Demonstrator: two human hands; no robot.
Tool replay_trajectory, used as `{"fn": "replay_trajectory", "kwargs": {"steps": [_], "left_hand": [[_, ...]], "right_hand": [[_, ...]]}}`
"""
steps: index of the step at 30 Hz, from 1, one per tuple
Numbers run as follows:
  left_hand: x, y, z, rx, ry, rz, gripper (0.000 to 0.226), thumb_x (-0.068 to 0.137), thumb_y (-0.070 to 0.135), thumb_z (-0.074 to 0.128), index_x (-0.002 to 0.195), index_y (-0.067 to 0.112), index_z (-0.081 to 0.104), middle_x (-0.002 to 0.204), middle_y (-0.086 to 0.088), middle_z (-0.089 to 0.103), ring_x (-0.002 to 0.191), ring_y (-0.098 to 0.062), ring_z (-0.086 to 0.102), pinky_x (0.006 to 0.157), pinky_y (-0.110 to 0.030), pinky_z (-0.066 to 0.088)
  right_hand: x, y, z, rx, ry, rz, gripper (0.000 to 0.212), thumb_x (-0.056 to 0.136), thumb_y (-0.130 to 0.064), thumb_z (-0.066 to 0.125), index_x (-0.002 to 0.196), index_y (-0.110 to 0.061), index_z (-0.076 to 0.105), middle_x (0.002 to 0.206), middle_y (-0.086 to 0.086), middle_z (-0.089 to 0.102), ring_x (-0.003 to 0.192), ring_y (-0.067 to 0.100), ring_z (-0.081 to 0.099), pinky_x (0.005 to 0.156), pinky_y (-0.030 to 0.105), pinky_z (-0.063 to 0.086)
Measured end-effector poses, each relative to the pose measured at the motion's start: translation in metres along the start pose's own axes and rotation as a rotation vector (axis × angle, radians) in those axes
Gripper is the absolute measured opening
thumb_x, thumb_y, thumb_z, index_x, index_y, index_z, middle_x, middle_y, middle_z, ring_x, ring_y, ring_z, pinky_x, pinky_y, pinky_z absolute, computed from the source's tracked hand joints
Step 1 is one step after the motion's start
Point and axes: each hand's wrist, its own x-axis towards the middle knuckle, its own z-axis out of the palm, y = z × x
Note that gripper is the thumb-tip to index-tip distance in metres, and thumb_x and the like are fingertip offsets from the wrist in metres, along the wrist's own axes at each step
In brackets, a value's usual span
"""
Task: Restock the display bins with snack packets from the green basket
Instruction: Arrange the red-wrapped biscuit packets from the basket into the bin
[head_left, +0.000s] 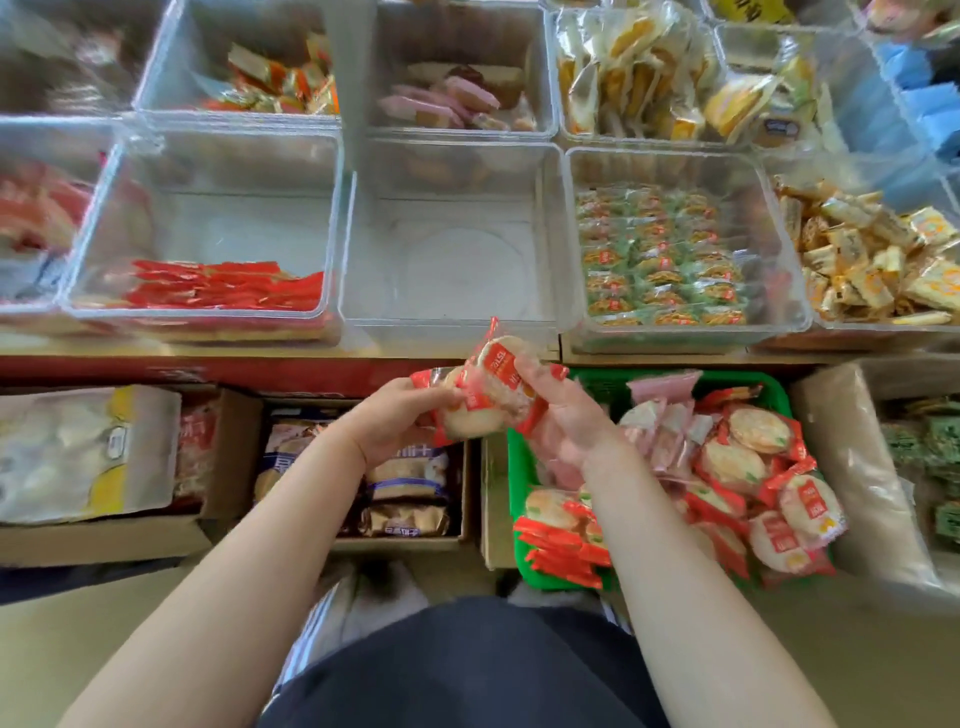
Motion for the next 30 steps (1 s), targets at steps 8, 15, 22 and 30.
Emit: {"fn": "replay_trajectory", "kwargs": {"steps": [8,15,22,30], "left_hand": [[-0.058,0.007,-0.198,0.39,0.322,0.087,0.028,0.095,0.032,0.063,0.08,0.009,0.062,0.063,-0.006,0.062,0.043,-0.014,0.058,0.045,-0.027,0.047],[-0.093,0.037,-0.281,0.148,-0.044,0.09,0.025,0.092,0.037,0.067,0.091,0.012,0.061,0.065,0.002,0.051,0.052,-0.008,0.046,0.05,-0.019,0.038],[-0.074,0.049,-0.289,-0.008,-0.189,0.061,0.013,0.095,0.027,0.063,0.094,0.016,0.058,0.07,0.001,0.058,0.057,-0.012,0.054,0.048,-0.018,0.043],[-0.06,0.07,-0.298,-0.058,-0.096,0.065,0.002,0.094,0.013,0.061,0.095,0.013,0.064,0.079,-0.008,0.068,0.068,-0.018,0.067,0.061,-0.029,0.057]], "right_hand": [[0.063,0.104,0.193,-0.24,0.135,-0.031,0.056,0.082,-0.041,0.075,0.125,-0.008,0.064,0.118,0.014,0.071,0.113,0.032,0.065,0.095,0.048,0.053],[0.079,0.107,0.289,-0.133,0.208,-0.145,0.033,0.088,-0.029,0.071,0.116,-0.014,0.065,0.112,0.009,0.074,0.107,0.026,0.069,0.101,0.046,0.05],[0.08,0.1,0.292,-0.088,0.195,-0.099,0.044,0.094,-0.031,0.063,0.131,-0.007,0.058,0.122,0.015,0.069,0.115,0.028,0.065,0.104,0.046,0.048],[0.101,0.084,0.278,-0.06,0.242,-0.074,0.045,0.103,-0.043,0.044,0.132,-0.012,0.057,0.123,0.011,0.069,0.117,0.024,0.064,0.106,0.044,0.046]]}}
